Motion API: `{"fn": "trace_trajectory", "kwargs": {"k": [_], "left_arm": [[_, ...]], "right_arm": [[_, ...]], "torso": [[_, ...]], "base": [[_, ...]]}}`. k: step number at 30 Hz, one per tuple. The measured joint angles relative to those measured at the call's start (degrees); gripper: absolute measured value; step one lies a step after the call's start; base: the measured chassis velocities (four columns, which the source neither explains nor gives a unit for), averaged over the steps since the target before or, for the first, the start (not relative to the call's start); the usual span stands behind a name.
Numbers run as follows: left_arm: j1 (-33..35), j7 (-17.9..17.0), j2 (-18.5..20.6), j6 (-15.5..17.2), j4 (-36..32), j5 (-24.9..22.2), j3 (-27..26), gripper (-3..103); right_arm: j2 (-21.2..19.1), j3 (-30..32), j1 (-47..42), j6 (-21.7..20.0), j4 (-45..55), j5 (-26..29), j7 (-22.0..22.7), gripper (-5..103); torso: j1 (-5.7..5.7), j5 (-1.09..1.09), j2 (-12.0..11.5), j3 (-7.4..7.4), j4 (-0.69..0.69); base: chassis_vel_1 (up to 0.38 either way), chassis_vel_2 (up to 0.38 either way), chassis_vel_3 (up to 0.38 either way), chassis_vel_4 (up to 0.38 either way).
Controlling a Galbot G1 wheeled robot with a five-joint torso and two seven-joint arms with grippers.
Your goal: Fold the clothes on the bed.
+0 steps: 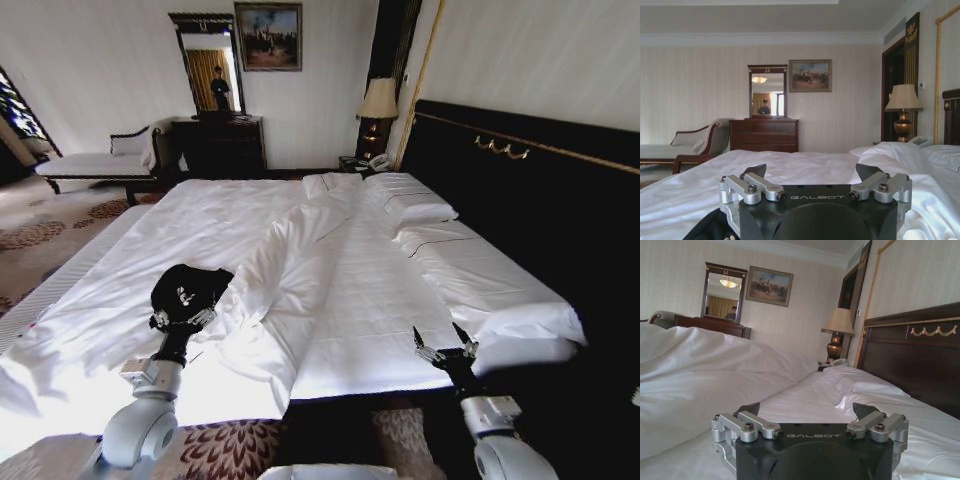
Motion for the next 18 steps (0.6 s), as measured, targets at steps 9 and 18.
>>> {"fn": "trace_trajectory", "kwargs": {"k": [9, 18], "left_arm": [[0.5, 0.1, -0.3, -0.3, 0.0, 0.0, 0.0, 100], [0.6, -0.2, -0.4, -0.8, -1.0, -1.9, -0.4, 100]], "right_arm": [[0.1, -0.1, -0.2, 0.1, 0.2, -0.2, 0.0, 100], [0.6, -0.9, -0.1, 0.2, 0.4, -0.5, -0.1, 100]], "torso": [[0.0, 0.0, 0.0, 0.0, 0.0], [0.0, 0.0, 0.0, 0.0, 0.0]], "base": [[0.112, 0.095, -0.101, -0.1], [0.11, 0.108, -0.108, -0.12]]}}
